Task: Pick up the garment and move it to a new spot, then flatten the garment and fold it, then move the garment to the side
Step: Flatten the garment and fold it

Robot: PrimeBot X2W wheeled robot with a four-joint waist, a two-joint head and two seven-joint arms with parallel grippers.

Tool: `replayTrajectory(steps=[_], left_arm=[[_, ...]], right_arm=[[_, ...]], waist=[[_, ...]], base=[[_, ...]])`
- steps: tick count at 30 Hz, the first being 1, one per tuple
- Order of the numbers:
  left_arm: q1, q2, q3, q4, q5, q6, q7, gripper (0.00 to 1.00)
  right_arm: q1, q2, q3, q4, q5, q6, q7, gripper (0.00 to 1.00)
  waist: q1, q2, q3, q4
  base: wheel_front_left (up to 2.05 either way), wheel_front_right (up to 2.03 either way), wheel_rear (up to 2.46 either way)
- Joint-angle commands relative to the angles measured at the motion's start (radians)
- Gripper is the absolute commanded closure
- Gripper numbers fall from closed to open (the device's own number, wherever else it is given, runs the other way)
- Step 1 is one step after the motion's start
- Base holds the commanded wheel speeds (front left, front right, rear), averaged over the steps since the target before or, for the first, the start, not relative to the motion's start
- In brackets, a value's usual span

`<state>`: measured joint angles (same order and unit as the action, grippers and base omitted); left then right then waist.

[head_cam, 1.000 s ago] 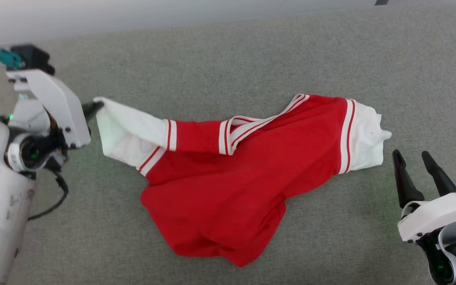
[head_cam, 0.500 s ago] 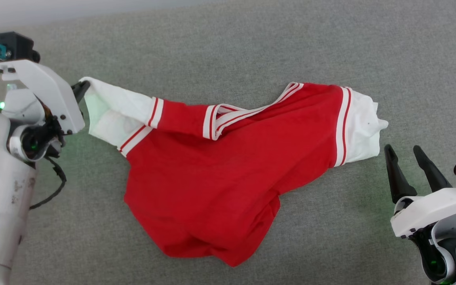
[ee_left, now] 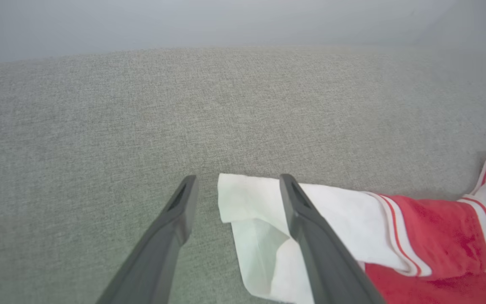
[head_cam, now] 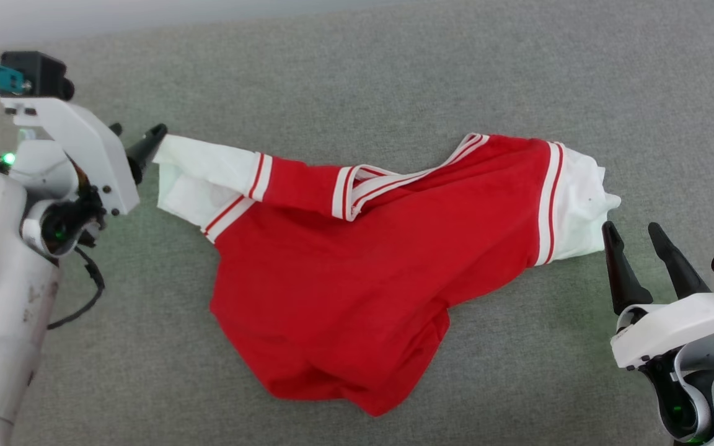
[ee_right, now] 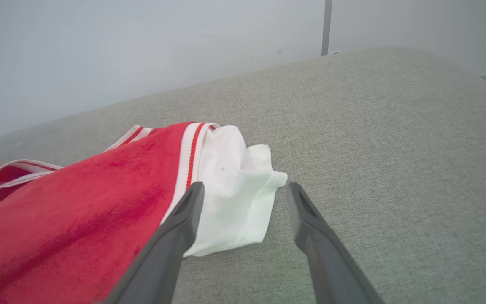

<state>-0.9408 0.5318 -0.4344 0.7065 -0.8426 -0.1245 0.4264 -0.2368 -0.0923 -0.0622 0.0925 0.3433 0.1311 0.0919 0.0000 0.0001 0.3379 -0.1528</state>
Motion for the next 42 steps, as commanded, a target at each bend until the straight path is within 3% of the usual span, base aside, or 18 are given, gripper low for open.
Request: replayTrajectory(steps=[1, 10, 13, 21, 25, 30, 37, 38, 39, 40, 42], left_arm=[[0.019, 0.005, -0.01, -0.021, -0.008, -0.006, -0.001, 0.0], [0.112, 0.021, -0.071, -0.191, -0.076, -0.006, 0.098, 0.0], [0.158, 0.028, -0.086, -0.26, -0.091, 0.013, 0.144, 0.0], [0.315, 0.049, -0.125, -0.445, -0.127, 0.147, 0.281, 0.0], [0.378, 0.061, -0.143, -0.506, -0.127, 0.191, 0.315, 0.0], [0.432, 0.054, -0.173, -0.514, -0.112, 0.208, 0.31, 0.0], [0.47, 0.018, -0.208, -0.422, -0.079, 0.208, 0.258, 0.0], [0.475, 0.01, -0.211, -0.4, -0.08, 0.206, 0.251, 0.14], [0.478, 0.003, -0.219, -0.38, -0.079, 0.199, 0.247, 0.65], [0.482, -0.006, -0.227, -0.362, -0.08, 0.188, 0.243, 1.0], [0.484, -0.018, -0.231, -0.325, -0.08, 0.177, 0.228, 1.0]], right_arm=[[-0.008, -0.004, 0.004, -0.002, -0.004, -0.001, -0.007, 0.0], [0.013, -0.007, 0.011, -0.009, -0.003, -0.001, 0.006, 0.0], [0.019, -0.008, 0.006, -0.013, -0.006, -0.001, 0.014, 0.0], [0.031, -0.008, -0.001, -0.024, -0.008, -0.001, 0.032, 0.0], [0.043, -0.008, -0.003, -0.03, -0.005, -0.001, 0.038, 0.0], [0.046, -0.008, -0.004, -0.031, 0.0, -0.001, 0.043, 0.0], [0.048, -0.008, -0.006, -0.029, 0.003, -0.001, 0.046, 0.0], [0.047, -0.009, -0.006, -0.029, 0.004, -0.001, 0.047, 0.0], [0.046, -0.011, -0.009, -0.029, 0.004, -0.001, 0.046, 0.0], [0.045, -0.013, -0.01, -0.027, 0.004, -0.001, 0.046, 0.0], [0.041, -0.015, -0.012, -0.028, 0.001, -0.001, 0.039, 0.0]], waist=[[0.0, -0.0001, -0.015, 0.011], [0.0, -0.0001, -0.067, 0.045], [0.0, -0.0001, -0.086, 0.053], [0.0, -0.0001, -0.125, 0.062], [0.0, -0.0001, -0.132, 0.057], [0.0, -0.0001, -0.134, 0.045], [0.0, -0.0001, -0.134, 0.032], [0.0, -0.0001, -0.133, 0.029], [0.0, -0.0001, -0.133, 0.029], [0.0, -0.0001, -0.134, 0.028], [0.0, -0.0001, -0.137, 0.027]], base=[[0.0, 0.0, 0.0], [0.0, 0.0, 0.0], [0.0, 0.0, 0.0], [0.0, 0.0, 0.0], [0.0, 0.0, 0.0], [0.0, 0.0, 0.0], [0.0, 0.0, 0.0], [0.0, 0.0, 0.0], [0.0, 0.0, 0.0], [0.0, 0.0, 0.0], [0.0, 0.0, 0.0]])
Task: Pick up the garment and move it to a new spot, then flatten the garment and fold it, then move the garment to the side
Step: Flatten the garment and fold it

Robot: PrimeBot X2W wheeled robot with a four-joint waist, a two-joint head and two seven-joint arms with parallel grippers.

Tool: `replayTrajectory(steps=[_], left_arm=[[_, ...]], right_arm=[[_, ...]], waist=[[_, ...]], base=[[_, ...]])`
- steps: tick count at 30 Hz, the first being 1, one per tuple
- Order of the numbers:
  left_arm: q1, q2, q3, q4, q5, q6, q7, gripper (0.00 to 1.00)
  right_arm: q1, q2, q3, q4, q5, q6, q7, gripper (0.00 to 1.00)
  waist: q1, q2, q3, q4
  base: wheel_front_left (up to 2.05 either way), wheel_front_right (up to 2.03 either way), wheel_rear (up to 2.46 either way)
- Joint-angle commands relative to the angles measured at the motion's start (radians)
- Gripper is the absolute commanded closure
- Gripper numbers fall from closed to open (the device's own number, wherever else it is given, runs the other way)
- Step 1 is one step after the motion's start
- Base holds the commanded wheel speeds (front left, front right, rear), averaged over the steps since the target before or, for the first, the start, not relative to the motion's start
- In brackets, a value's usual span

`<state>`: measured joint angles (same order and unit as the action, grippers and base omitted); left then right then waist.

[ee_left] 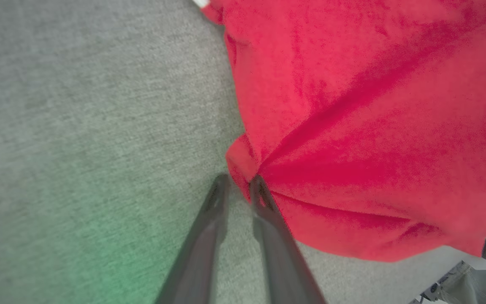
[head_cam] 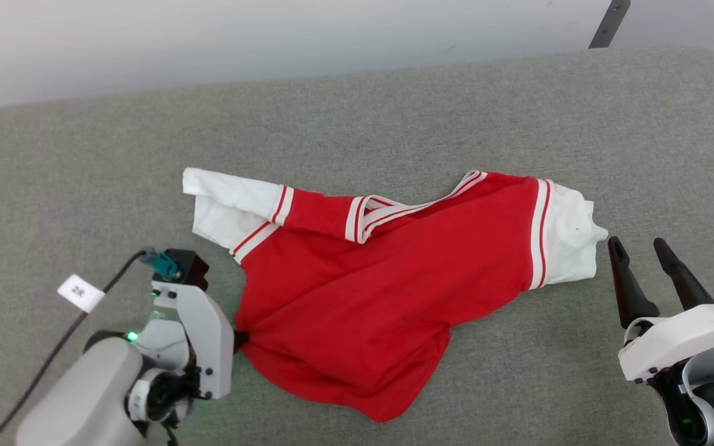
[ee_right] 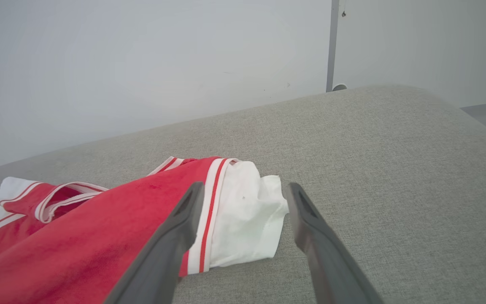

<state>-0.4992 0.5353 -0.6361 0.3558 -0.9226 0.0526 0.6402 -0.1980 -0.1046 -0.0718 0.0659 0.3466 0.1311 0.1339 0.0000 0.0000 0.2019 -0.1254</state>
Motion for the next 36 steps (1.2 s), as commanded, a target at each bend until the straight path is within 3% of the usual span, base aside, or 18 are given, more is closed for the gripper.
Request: replayTrajectory(steps=[1, 9, 14, 18, 30, 34, 35, 36], left_arm=[[0.045, -0.03, -0.028, 0.04, -0.006, -0.006, 0.007, 1.0], [0.083, -0.043, -0.024, 0.055, -0.027, -0.033, -0.035, 1.0], [0.123, -0.027, -0.023, -0.021, -0.033, -0.014, -0.037, 1.0], [0.168, -0.003, -0.021, -0.121, -0.037, 0.017, -0.033, 1.0], [0.354, 0.13, -0.034, -0.401, -0.019, 0.18, 0.041, 1.0], [0.389, 0.14, -0.014, -0.447, -0.028, 0.206, 0.017, 1.0], [0.389, 0.142, -0.009, -0.454, -0.022, 0.212, 0.006, 0.96], [0.388, 0.144, -0.007, -0.459, -0.017, 0.211, 0.001, 0.72]], right_arm=[[0.001, -0.003, -0.003, -0.002, -0.004, -0.001, -0.004, 0.0], [0.012, -0.02, -0.027, -0.004, -0.015, -0.001, -0.004, 0.0], [0.026, -0.022, -0.041, -0.011, -0.019, -0.001, 0.005, 0.0], [0.028, -0.02, -0.048, -0.021, -0.025, -0.001, 0.012, 0.0], [0.044, -0.019, -0.052, -0.033, -0.02, -0.001, 0.023, 0.0], [0.044, -0.019, -0.055, -0.032, -0.018, -0.001, 0.021, 0.0], [0.043, -0.019, -0.055, -0.033, -0.017, -0.001, 0.021, 0.0], [0.043, -0.018, -0.054, -0.032, -0.016, -0.001, 0.02, 0.0]], waist=[[0.0, 0.0, -0.003, -0.001], [0.0, 0.0, -0.04, 0.018], [0.0, 0.0, -0.061, 0.039], [0.0, 0.0, -0.068, 0.055], [0.0, 0.0, -0.063, 0.076], [0.0, 0.0, -0.056, 0.077], [0.0, 0.0, -0.054, 0.076], [0.0, 0.0, -0.053, 0.075]], base=[[0.0, 0.0, 0.0], [0.0, 0.0, 0.0], [0.0, 0.0, 0.0], [0.0, 0.0, 0.0], [0.0, 0.0, 0.0], [0.0, 0.0, 0.0], [0.0, 0.0, 0.0], [0.0, 0.0, 0.0]])
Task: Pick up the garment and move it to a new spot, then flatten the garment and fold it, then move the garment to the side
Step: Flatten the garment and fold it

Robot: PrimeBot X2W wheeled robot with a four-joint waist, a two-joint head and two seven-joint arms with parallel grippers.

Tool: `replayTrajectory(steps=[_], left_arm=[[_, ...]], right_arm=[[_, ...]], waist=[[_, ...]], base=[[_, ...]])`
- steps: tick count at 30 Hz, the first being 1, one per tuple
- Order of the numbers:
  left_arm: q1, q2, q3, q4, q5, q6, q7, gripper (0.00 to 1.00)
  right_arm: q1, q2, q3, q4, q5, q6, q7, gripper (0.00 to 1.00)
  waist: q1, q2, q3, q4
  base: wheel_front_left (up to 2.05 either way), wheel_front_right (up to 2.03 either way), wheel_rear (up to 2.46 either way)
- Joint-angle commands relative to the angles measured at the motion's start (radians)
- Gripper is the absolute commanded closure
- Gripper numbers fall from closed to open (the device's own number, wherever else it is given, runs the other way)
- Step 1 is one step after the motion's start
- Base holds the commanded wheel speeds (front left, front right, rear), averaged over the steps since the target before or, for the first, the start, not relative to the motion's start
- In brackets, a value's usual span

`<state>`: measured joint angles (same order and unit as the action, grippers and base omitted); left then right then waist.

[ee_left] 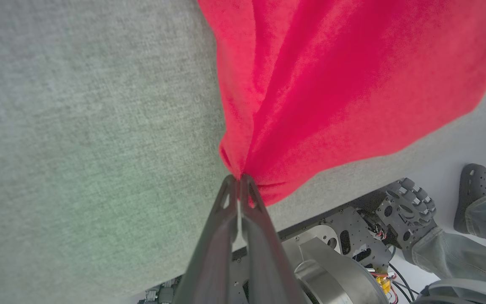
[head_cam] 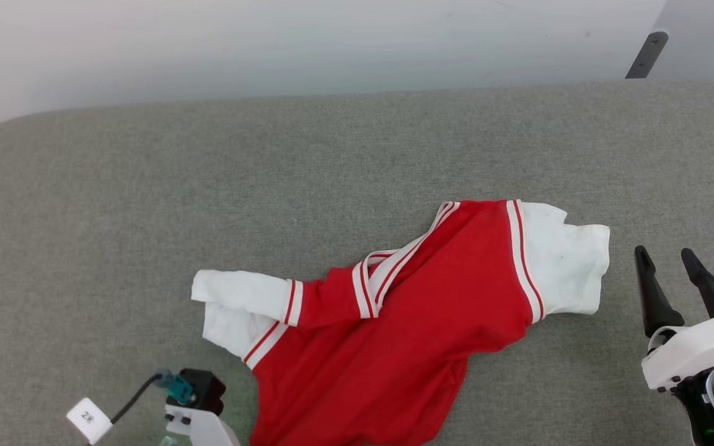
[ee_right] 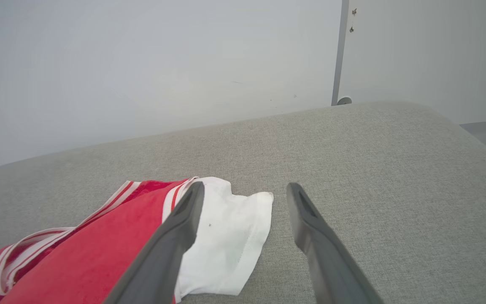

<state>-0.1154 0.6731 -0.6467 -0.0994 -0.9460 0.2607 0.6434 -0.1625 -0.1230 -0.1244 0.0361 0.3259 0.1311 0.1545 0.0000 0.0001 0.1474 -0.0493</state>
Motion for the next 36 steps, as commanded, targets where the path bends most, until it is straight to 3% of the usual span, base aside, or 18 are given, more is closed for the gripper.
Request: replayTrajectory(steps=[1, 2, 8, 16, 23, 30, 36], left_arm=[[0.004, 0.007, 0.005, -0.01, 0.005, 0.003, -0.005, 0.51], [0.0, 0.009, 0.009, -0.018, 0.007, 0.006, -0.008, 0.0], [-0.052, 0.063, 0.038, -0.105, 0.05, 0.006, -0.017, 0.0], [-0.182, 0.105, 0.069, -0.177, 0.091, -0.062, -0.019, 0.0], [-0.331, 0.056, 0.067, -0.075, 0.021, -0.092, 0.102, 0.0], [-0.48, -0.018, 0.027, 0.076, -0.006, -0.076, 0.245, 0.0], [-0.556, -0.068, -0.013, 0.192, 0.009, -0.097, 0.286, 0.0]], right_arm=[[0.006, 0.001, 0.0, -0.002, 0.005, -0.001, 0.0, 0.0], [0.005, 0.002, 0.002, -0.002, 0.005, -0.001, -0.001, 0.0], [-0.01, 0.006, 0.014, -0.001, 0.007, -0.001, -0.011, 0.0], [-0.027, 0.006, 0.015, -0.004, 0.014, -0.001, -0.032, 0.0], [-0.056, 0.009, 0.026, 0.013, 0.016, -0.001, -0.049, 0.0], [-0.074, 0.011, 0.039, 0.04, 0.017, -0.001, -0.066, 0.0], [-0.087, 0.016, 0.048, 0.052, 0.016, -0.001, -0.074, 0.0]], waist=[[0.0, -0.0001, 0.004, -0.002], [0.0, -0.0001, 0.005, -0.004], [0.0, -0.0001, 0.021, -0.025], [0.0, -0.0001, 0.057, -0.06], [0.0, -0.0001, 0.084, -0.091], [0.0, -0.0001, 0.092, -0.116], [0.0, -0.0001, 0.102, -0.135]], base=[[0.0, 0.0, 0.0], [0.0, 0.0, 0.0], [0.0, 0.0, 0.0], [0.0, 0.0, 0.0], [0.0, 0.0, 0.0], [0.0, 0.0, 0.0], [0.0, 0.0, 0.0]])
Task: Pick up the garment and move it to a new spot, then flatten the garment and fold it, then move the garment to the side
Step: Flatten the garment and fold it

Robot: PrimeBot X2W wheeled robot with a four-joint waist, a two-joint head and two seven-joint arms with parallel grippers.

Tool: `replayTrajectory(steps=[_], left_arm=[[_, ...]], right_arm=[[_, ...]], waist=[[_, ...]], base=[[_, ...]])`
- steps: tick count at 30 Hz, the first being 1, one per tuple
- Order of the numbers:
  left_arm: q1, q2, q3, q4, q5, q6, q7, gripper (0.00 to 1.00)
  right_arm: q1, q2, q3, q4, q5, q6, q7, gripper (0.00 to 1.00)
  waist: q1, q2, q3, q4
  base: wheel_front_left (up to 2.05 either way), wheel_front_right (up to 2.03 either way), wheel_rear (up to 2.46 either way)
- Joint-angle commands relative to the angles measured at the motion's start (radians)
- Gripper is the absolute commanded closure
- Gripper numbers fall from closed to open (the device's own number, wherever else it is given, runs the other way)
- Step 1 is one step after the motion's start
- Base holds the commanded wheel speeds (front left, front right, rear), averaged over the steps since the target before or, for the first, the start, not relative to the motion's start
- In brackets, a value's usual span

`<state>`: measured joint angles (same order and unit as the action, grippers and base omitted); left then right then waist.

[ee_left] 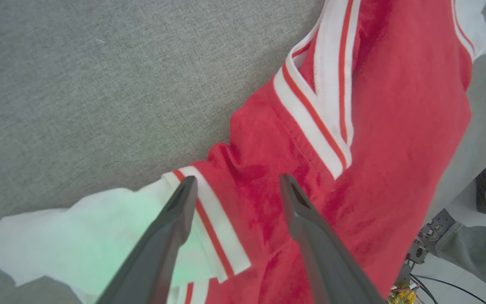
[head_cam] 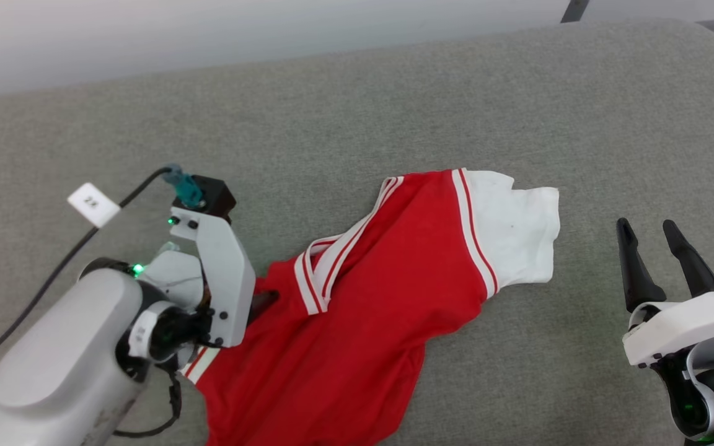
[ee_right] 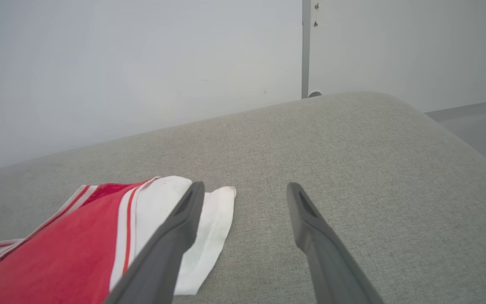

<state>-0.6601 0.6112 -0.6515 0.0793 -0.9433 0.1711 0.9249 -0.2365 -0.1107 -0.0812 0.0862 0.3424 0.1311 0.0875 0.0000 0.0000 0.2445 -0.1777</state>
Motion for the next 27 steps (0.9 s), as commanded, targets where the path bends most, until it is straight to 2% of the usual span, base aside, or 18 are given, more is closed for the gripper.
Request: replayTrajectory(steps=[1, 10, 11, 12, 13, 14, 15, 22, 27], left_arm=[[-0.019, -0.013, -0.014, 0.027, 0.012, -0.013, 0.004, 0.0], [-0.042, -0.033, -0.053, 0.097, 0.031, -0.041, 0.019, 0.0], [-0.043, -0.035, -0.056, 0.101, 0.029, -0.044, 0.02, 0.19], [-0.043, -0.037, -0.058, 0.105, 0.027, -0.049, 0.021, 0.58], [-0.045, -0.038, -0.061, 0.108, 0.028, -0.052, 0.022, 0.76], [-0.045, -0.038, -0.061, 0.108, 0.028, -0.052, 0.022, 0.76], [-0.048, -0.037, -0.065, 0.108, 0.031, -0.059, 0.021, 1.0], [-0.061, -0.042, -0.064, 0.105, 0.023, -0.083, 0.01, 1.0], [-0.082, -0.034, -0.048, 0.1, 0.022, -0.079, 0.0, 1.0]], right_arm=[[-0.014, 0.005, 0.006, 0.003, 0.0, -0.001, -0.007, 0.0], [-0.011, 0.01, 0.001, 0.015, -0.002, -0.001, -0.02, 0.0], [-0.01, 0.011, 0.001, 0.016, -0.004, -0.001, -0.022, 0.0], [-0.01, 0.012, 0.001, 0.017, -0.005, -0.001, -0.023, 0.0], [-0.011, 0.012, 0.001, 0.018, -0.005, -0.001, -0.023, 0.0], [-0.011, 0.012, 0.001, 0.018, -0.005, -0.001, -0.023, 0.0], [-0.012, 0.013, 0.001, 0.019, -0.006, -0.001, -0.024, 0.0], [-0.016, 0.01, 0.005, 0.027, -0.002, -0.001, -0.026, 0.0], [-0.012, 0.009, 0.005, 0.028, -0.001, -0.001, -0.024, 0.0]], waist=[[0.0, 0.0, 0.007, -0.01], [0.0, 0.0, 0.022, -0.02], [0.0, 0.0, 0.022, -0.02], [0.0, 0.0, 0.022, -0.019], [0.0, 0.0, 0.022, -0.018], [0.0, 0.0, 0.022, -0.018], [0.0, 0.0, 0.022, -0.018], [0.0, 0.0, 0.018, -0.013], [0.0, 0.0, 0.018, -0.012]], base=[[0.0, 0.0, 0.0], [0.0, 0.0, 0.0], [0.0, 0.0, 0.0], [0.0, 0.0, 0.0], [0.0, 0.0, 0.0], [0.0, 0.0, 0.0], [0.0, 0.0, 0.0], [0.0, 0.0, 0.0], [0.0, 0.0, 0.0]])
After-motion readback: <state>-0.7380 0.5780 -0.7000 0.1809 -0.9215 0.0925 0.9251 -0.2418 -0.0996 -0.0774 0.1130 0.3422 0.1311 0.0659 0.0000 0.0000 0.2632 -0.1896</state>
